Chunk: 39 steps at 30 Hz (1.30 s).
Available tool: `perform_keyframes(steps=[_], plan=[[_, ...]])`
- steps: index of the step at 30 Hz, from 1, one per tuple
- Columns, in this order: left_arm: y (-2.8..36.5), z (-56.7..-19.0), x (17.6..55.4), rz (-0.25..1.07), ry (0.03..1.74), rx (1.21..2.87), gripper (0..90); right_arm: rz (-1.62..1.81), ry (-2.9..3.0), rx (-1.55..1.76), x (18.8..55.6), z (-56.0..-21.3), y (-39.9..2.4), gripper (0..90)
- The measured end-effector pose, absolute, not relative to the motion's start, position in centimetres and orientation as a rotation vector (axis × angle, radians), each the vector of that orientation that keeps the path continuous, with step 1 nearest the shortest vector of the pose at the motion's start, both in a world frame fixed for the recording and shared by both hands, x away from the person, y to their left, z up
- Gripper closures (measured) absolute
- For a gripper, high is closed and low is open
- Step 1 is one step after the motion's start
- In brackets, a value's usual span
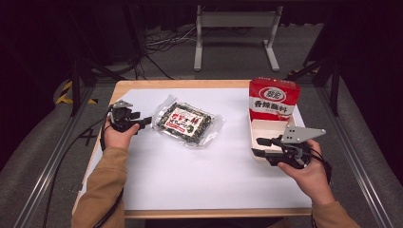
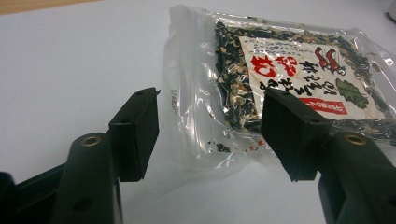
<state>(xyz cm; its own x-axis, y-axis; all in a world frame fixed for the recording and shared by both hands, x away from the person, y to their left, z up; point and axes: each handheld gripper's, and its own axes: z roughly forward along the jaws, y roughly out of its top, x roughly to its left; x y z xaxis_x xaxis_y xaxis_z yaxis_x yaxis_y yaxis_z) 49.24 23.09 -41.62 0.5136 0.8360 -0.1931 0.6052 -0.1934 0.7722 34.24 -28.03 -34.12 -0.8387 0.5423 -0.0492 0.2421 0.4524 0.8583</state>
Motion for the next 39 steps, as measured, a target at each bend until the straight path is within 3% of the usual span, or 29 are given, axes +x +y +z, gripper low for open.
perform_keyframes(steps=[24, 39], plan=[[22.9, -44.3, 51.5, 0.092, 1.308, 1.912, 39.9, 1.300, 2.388, 0.626, 33.1, -34.7, -27.2, 47.9], [22.0, -44.5, 51.7, 0.066, 1.347, 1.895, 42.5, 1.304, 2.389, 0.618, 33.3, -34.9, -27.1, 45.8]])
